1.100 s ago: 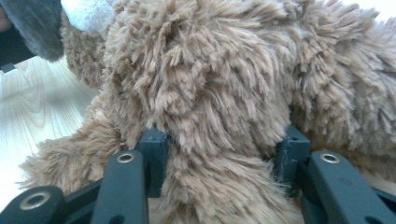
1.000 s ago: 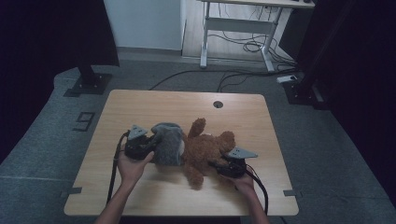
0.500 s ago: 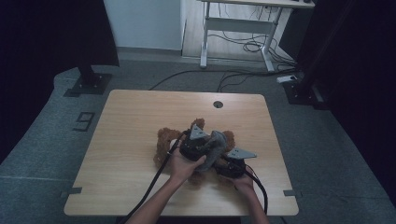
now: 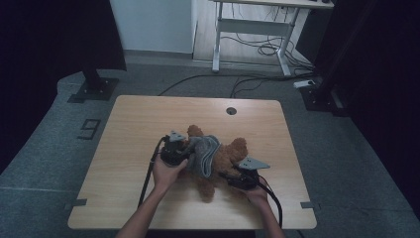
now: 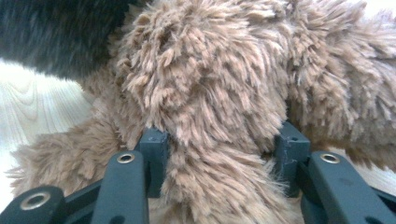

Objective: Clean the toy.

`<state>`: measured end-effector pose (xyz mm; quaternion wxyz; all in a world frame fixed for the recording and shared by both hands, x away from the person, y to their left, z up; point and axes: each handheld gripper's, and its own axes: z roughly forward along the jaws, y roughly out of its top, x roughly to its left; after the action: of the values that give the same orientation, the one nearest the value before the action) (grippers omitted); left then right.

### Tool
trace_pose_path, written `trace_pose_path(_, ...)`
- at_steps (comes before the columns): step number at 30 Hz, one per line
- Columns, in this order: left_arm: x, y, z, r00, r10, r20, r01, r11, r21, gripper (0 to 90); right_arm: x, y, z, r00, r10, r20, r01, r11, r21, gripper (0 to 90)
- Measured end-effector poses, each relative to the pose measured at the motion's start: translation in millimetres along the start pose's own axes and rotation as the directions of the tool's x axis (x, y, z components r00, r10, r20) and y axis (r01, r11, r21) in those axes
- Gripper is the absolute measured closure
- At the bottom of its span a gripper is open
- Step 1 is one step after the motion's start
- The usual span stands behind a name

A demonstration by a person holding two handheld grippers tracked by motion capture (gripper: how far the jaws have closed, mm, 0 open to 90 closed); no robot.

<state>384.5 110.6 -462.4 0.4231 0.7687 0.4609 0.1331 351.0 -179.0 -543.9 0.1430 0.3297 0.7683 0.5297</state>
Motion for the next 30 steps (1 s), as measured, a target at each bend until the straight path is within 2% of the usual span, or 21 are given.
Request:
trace_pose_path(2,3.8,0.5,-3.9,0.9999,-0.011,-0.006,0.011,0.9998,-0.016,80.7,0.5,0.0,0.3,1.0,0.002,0.001,-0.002,1.0,0.001,51.4)
trace_pose_path(4,9.5,1.8,-9.4,0.9993,-0.02,-0.031,0.019,0.9991,-0.037,80.7,0.2,-0.2,-0.1,1.0,0.007,0.001,-0.007,1.0,0.001,51.4)
trace_pose_path(7,23.8,0.2,-17.1,0.9966,-0.036,-0.074,0.033,0.9986,-0.041,80.7,-0.6,-0.4,-0.3,0.9999,0.012,-0.002,-0.012,1.0,0.001,51.4)
trace_pose_path(10,36.8,-7.7,-21.6,0.9894,-0.021,-0.143,0.018,0.9996,-0.021,81.2,-1.7,-0.6,0.0,0.9997,0.024,-0.007,-0.024,1.0,-0.003,51.4)
trace_pose_path(15,60.7,-30.0,-24.7,0.9801,-0.054,-0.191,0.056,0.9984,0.007,81.7,-2.7,-1.3,-0.1,0.9991,0.04,-0.011,-0.04,0.999,-0.006,51.5)
trace_pose_path(18,71.2,-47.4,-22.6,0.9787,-0.081,-0.189,0.089,0.9955,0.034,81.8,-4.2,-2.0,-0.2,0.9982,0.057,-0.017,-0.057,0.998,-0.011,51.5)
trace_pose_path(23,81.3,-71.3,-12.2,0.9822,-0.099,-0.16,0.117,0.9868,0.112,81.7,-5.6,-2.7,-0.6,0.9974,0.069,-0.02,-0.069,0.998,-0.014,51.5)
trace_pose_path(26,77.0,-80.5,-6.0,0.9869,-0.092,-0.133,0.108,0.9863,0.124,81.6,-6.1,-2.9,-0.5,0.9972,0.072,-0.022,-0.072,0.997,-0.016,51.6)
trace_pose_path(30,64.5,-84.2,-6.8,0.9892,-0.069,-0.129,0.085,0.9896,0.116,81.6,-8.1,-3.2,-0.9,0.9957,0.09,-0.025,-0.09,0.996,-0.018,51.6)
